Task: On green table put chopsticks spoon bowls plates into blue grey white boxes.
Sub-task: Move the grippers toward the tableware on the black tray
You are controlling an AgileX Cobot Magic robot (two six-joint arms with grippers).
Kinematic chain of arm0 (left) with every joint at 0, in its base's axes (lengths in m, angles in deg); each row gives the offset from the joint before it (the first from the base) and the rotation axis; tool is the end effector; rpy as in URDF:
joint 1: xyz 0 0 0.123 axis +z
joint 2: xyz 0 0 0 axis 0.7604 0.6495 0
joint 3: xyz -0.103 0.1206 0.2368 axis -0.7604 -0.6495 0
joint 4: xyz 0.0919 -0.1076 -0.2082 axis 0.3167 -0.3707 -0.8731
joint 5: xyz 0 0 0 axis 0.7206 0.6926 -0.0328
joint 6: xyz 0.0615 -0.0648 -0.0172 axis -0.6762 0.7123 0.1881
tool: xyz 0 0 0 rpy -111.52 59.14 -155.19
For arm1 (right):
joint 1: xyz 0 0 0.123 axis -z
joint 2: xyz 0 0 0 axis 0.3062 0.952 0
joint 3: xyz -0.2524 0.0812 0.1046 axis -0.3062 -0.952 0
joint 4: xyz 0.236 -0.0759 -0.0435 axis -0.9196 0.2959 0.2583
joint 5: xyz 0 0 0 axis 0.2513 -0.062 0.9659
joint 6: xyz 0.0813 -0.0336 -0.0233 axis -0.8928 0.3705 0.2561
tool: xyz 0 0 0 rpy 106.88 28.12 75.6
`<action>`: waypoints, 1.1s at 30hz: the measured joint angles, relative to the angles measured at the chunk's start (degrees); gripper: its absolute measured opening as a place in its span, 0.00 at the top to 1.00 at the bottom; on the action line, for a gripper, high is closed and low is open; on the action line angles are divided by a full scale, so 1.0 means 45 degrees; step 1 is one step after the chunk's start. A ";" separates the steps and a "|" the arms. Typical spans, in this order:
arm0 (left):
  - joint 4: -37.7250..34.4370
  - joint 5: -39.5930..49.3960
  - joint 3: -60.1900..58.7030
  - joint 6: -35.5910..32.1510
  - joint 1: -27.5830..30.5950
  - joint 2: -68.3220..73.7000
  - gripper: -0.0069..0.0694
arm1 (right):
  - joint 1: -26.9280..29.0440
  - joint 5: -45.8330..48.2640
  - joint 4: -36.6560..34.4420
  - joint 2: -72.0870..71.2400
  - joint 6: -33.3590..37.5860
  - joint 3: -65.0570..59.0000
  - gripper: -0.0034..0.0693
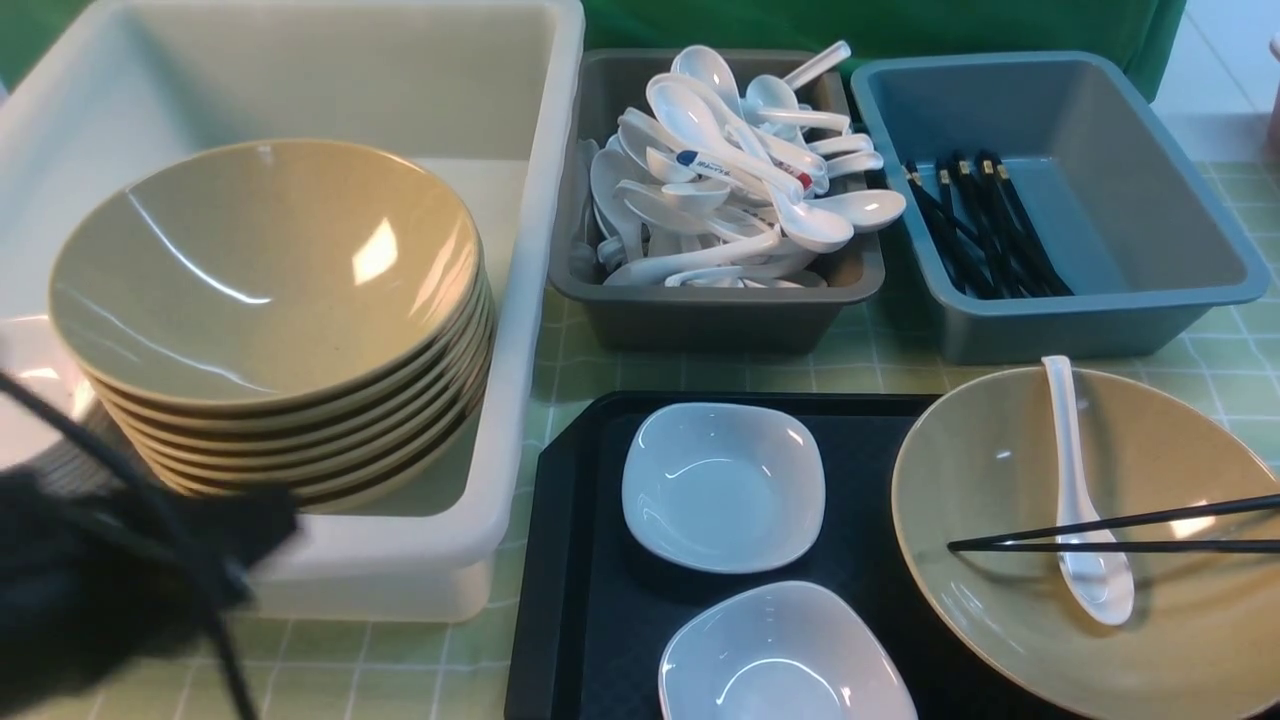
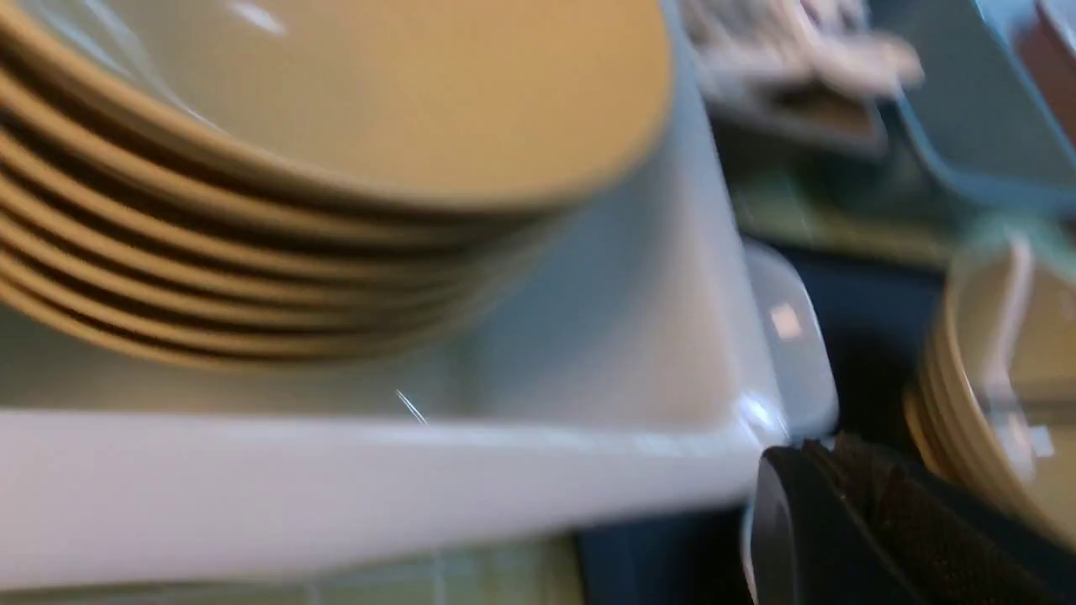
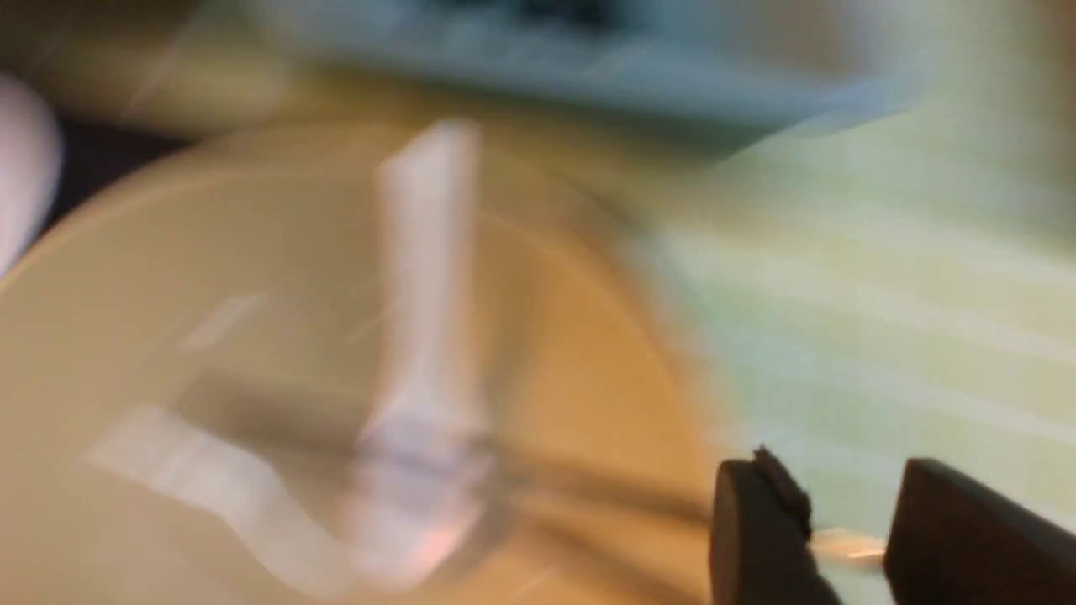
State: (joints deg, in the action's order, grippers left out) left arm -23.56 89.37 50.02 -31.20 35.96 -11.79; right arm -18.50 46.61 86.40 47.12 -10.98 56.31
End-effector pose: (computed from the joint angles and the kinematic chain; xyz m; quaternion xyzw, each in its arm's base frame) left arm 0.1084 -0.0534 0.2987 0.0353 0.8795 -0.2493 0.4039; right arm 0.2088 0.0052 0.3176 -0.1249 0.9245 -0.0280 0.3590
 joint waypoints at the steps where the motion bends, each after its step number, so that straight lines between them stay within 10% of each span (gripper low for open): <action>1: -0.0788 0.0164 0.0000 -0.1046 -0.0311 0.0414 0.91 | -0.0421 0.1047 -0.0252 0.0701 0.0355 0.0694 0.63; 10: -0.5929 0.1321 0.0000 -0.7720 -0.1311 0.3039 0.91 | -0.3385 0.5542 0.2172 0.6310 0.1845 0.5149 0.42; 20: -0.6237 0.2386 0.0000 -0.9017 -0.1311 0.3282 0.91 | -0.4383 0.5377 0.4304 0.7395 0.2445 0.3516 0.08; 28: -0.6189 0.2067 0.0000 -0.9186 -0.1311 0.3282 0.91 | -0.3571 0.4313 0.4586 0.8090 0.2466 0.3167 0.15; 31: -0.6189 0.2043 0.0000 -0.9186 -0.1311 0.3282 0.91 | -0.3297 0.4309 0.4536 0.8299 0.2476 0.3152 0.31; 33: -0.6189 0.2043 0.0000 -0.9186 -0.1311 0.3282 0.91 | -0.3202 0.4421 0.4386 0.8329 0.2476 0.3125 0.59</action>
State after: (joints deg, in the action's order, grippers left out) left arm -51.41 98.56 50.02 -72.53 30.06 2.97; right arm -32.91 66.50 106.14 84.60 0.17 70.37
